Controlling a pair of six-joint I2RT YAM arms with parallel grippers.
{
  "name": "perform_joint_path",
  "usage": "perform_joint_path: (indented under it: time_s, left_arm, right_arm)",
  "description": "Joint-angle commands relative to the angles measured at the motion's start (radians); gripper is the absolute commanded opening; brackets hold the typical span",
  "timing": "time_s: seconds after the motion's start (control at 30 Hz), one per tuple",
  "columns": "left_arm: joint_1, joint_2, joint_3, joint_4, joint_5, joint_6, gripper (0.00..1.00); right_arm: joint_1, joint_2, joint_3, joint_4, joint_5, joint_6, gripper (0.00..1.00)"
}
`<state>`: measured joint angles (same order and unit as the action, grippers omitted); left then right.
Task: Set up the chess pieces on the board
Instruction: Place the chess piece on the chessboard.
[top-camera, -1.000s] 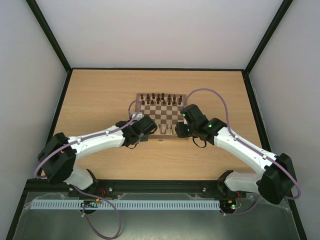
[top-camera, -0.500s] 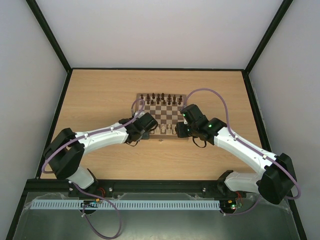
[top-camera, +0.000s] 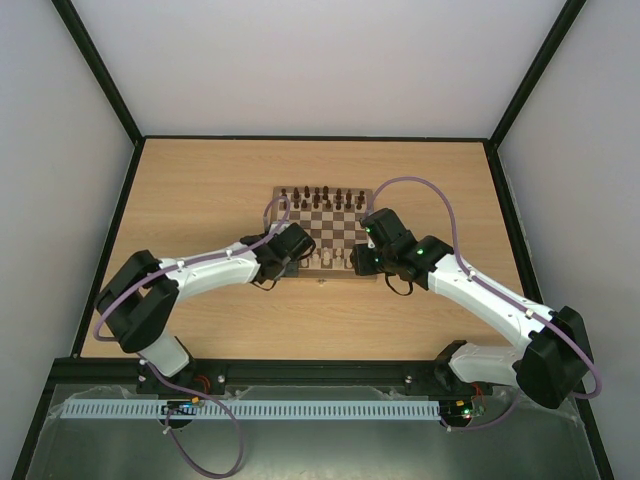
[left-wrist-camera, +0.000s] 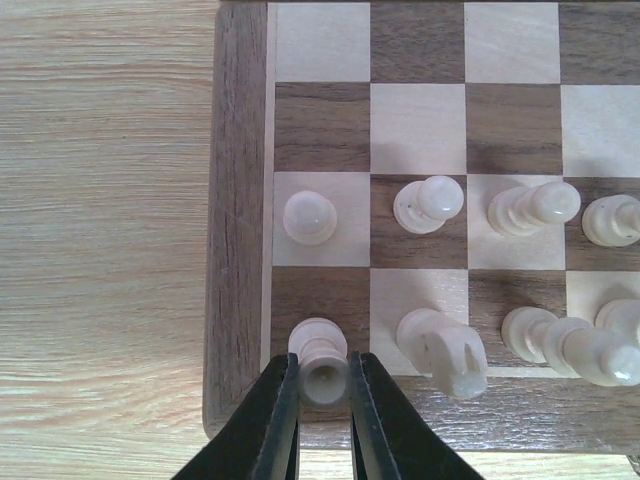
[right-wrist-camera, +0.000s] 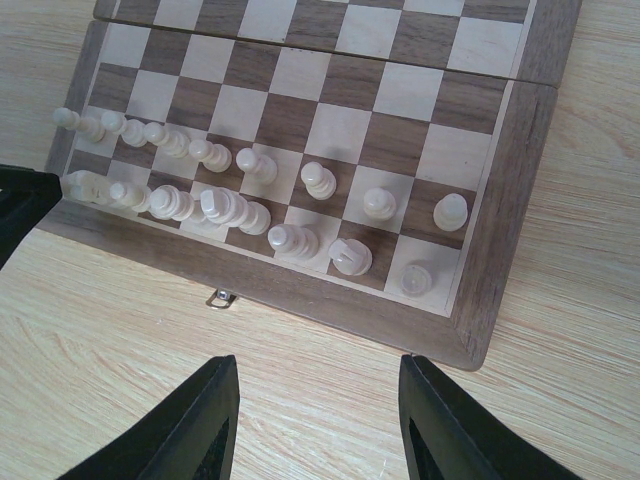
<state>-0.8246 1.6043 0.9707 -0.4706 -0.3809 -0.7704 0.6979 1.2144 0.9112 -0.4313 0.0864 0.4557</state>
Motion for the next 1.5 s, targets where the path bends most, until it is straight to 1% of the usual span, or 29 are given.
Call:
perform_joint_path:
  time_s: [0.0, 0.43, 1.1, 1.2, 1.27, 1.47]
  left_arm:
    - [0.011, 0.012, 0.03, 0.014, 0.008, 0.015, 0.03]
    - [0.014, 0.028, 0.036, 0.01, 0.011, 0.012, 0.07]
    - [0.017, 0.016, 0.017, -0.009, -0.018, -0.006, 0.08]
    - [0.019, 0.014, 0.013, -0.008, -0.016, -0.01, 0.17]
    - [0.019, 0.013, 0.013, -0.008, -0.015, -0.01, 0.2]
    - [0.019, 0.006, 0.013, -0.007, -0.007, -0.012, 0.24]
  right_arm:
    - [-0.003, 0.007, 0.0, -0.011, -0.001, -0.006, 0.45]
    - [-0.003, 0.016, 0.001, -0.006, -0.006, -0.008, 0.45]
    - [-0.004, 0.022, 0.001, -0.005, -0.007, -0.008, 0.45]
    - [-0.003, 0.023, 0.002, -0.006, -0.005, -0.008, 0.45]
    - [-0.003, 0.023, 0.001, -0.002, -0.008, -0.008, 0.45]
    - [-0.003, 0.026, 0.003, -0.003, -0.01, -0.009, 0.45]
